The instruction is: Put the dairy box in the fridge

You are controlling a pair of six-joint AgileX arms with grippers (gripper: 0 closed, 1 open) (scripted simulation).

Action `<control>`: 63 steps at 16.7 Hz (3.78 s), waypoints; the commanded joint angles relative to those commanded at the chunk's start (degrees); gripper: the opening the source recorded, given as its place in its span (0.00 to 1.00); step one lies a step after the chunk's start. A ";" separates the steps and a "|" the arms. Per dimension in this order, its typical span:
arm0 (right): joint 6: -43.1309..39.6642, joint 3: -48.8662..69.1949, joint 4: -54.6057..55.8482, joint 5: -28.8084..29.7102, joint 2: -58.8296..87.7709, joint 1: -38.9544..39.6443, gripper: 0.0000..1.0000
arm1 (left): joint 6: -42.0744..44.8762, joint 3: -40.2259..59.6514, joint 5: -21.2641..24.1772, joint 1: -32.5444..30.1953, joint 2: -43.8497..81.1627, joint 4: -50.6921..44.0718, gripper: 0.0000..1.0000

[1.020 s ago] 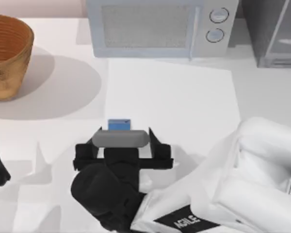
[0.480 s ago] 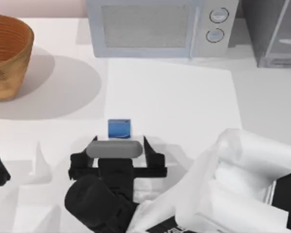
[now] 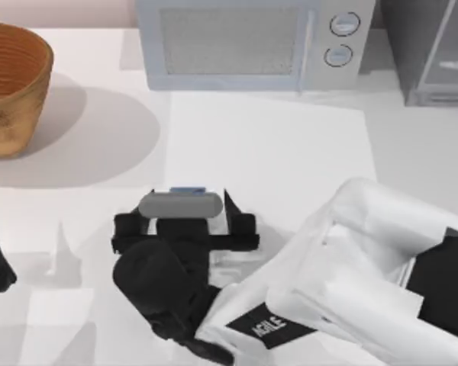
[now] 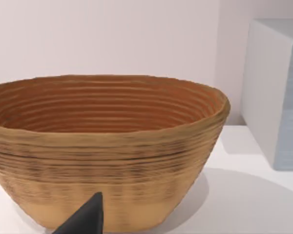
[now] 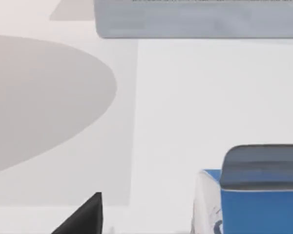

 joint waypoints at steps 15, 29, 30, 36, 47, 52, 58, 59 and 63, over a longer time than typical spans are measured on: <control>-0.31 0.33 0.26 -0.34 0.32 -0.38 0.17 | 0.00 0.00 0.00 0.00 0.00 0.00 1.00; -0.24 0.65 -2.02 -0.48 -1.88 -0.22 0.00 | 0.00 0.00 0.00 0.00 0.00 0.00 1.00; -0.28 0.92 -3.96 -0.53 -3.55 -0.22 0.00 | 0.00 0.00 0.00 0.00 0.00 0.00 1.00; -0.34 3.43 -21.77 -0.71 -16.97 -0.27 0.00 | 0.00 0.00 0.00 0.00 0.00 0.00 1.00; -0.38 1.54 -26.53 -2.78 -24.25 -3.35 0.00 | 0.00 0.00 0.00 0.00 0.00 0.00 1.00; -1.72 -14.31 -28.99 -15.49 -39.95 -14.36 0.00 | 0.00 0.00 0.00 0.00 0.00 0.00 1.00; -6.18 -37.83 -31.72 -35.20 -70.05 -26.24 0.00 | 0.00 0.00 0.00 0.00 0.00 0.00 1.00; -7.35 -40.48 -32.00 -37.67 -74.38 -27.43 0.00 | 0.00 0.00 0.00 0.00 0.00 0.00 1.00; -11.47 -49.89 -33.71 -45.86 -87.43 -33.06 0.00 | 0.00 0.00 0.00 0.00 0.00 0.00 1.00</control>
